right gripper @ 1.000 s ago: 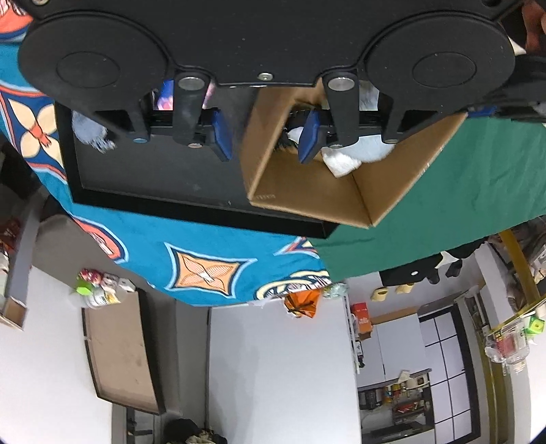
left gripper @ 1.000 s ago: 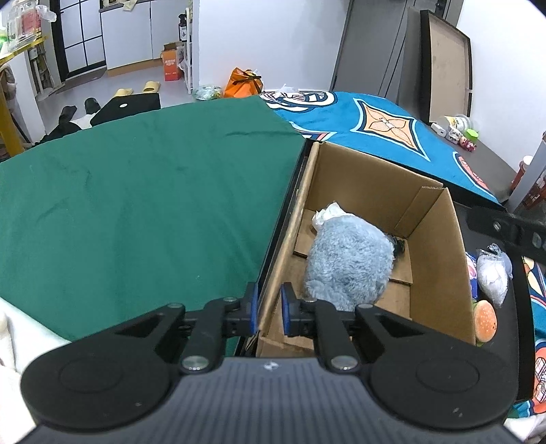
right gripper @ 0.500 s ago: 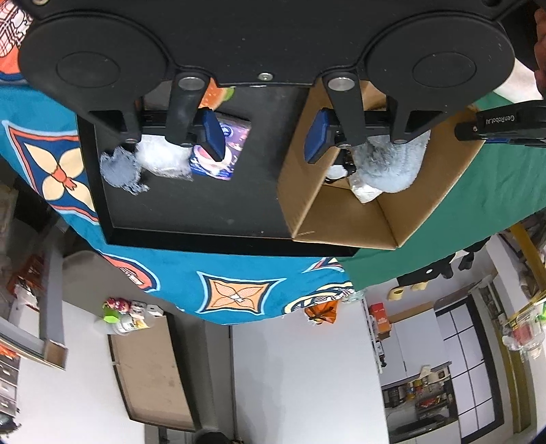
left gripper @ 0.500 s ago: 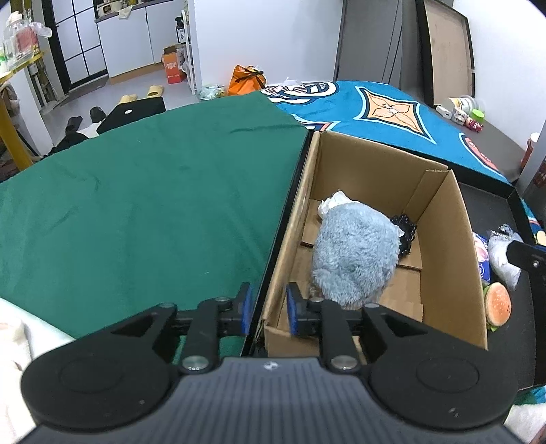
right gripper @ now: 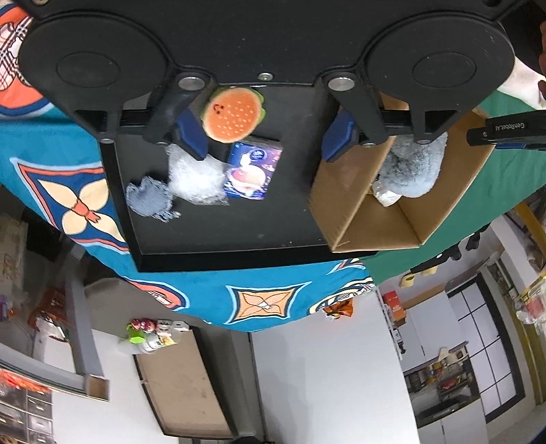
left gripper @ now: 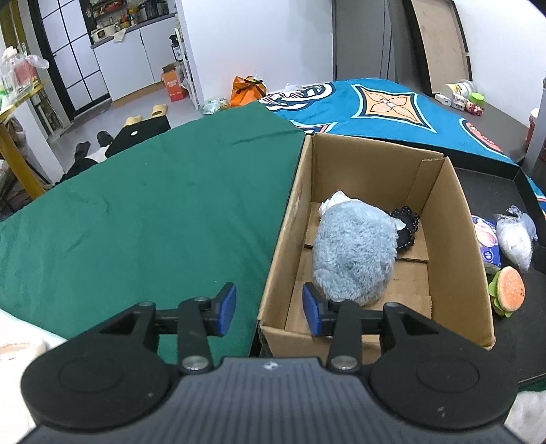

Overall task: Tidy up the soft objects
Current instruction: 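Move the right tool to the orange burger plush and close on it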

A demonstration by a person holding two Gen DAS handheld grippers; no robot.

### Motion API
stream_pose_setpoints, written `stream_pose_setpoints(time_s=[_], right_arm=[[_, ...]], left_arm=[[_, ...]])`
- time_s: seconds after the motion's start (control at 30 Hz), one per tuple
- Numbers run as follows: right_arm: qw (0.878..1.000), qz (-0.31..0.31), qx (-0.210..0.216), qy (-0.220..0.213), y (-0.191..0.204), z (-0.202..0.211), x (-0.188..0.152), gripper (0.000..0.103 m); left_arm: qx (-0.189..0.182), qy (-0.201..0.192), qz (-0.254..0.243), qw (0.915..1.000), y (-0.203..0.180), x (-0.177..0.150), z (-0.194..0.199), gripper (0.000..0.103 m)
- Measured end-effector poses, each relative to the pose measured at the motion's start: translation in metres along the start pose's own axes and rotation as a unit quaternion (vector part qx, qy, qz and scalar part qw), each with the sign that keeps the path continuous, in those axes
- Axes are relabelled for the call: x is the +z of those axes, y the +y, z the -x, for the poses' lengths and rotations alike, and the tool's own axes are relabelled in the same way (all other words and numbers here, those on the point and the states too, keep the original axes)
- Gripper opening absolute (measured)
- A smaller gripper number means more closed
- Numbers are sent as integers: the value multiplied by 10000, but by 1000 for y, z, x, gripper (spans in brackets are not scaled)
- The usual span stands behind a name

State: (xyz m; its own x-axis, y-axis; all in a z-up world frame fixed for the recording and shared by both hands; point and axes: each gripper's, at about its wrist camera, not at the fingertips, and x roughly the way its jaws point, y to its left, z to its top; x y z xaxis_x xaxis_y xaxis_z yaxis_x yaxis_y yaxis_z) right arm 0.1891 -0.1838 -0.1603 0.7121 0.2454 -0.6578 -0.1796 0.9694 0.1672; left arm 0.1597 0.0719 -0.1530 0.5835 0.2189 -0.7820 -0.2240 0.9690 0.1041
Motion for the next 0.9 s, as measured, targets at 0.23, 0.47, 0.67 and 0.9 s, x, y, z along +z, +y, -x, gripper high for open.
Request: stream_pose_setpoints(time_s=[0.23, 0.47, 0.67, 0.9], right_arm=[[9997, -189, 62, 138, -20, -5, -13, 76], [9987, -316, 216, 331, -33, -18, -25, 77], [9985, -198, 263, 440, -32, -30, -32, 78], [9976, -246, 311, 570, -34, -43, -35, 78]], left_arm=[[137, -58, -187, 9997, -8, -1, 4, 42], [327, -68, -515, 9981, -20, -2, 4, 43], [421, -138, -736, 9963, -29, -4, 6, 49], [508, -152, -781, 9955, -32, -2, 5, 51]])
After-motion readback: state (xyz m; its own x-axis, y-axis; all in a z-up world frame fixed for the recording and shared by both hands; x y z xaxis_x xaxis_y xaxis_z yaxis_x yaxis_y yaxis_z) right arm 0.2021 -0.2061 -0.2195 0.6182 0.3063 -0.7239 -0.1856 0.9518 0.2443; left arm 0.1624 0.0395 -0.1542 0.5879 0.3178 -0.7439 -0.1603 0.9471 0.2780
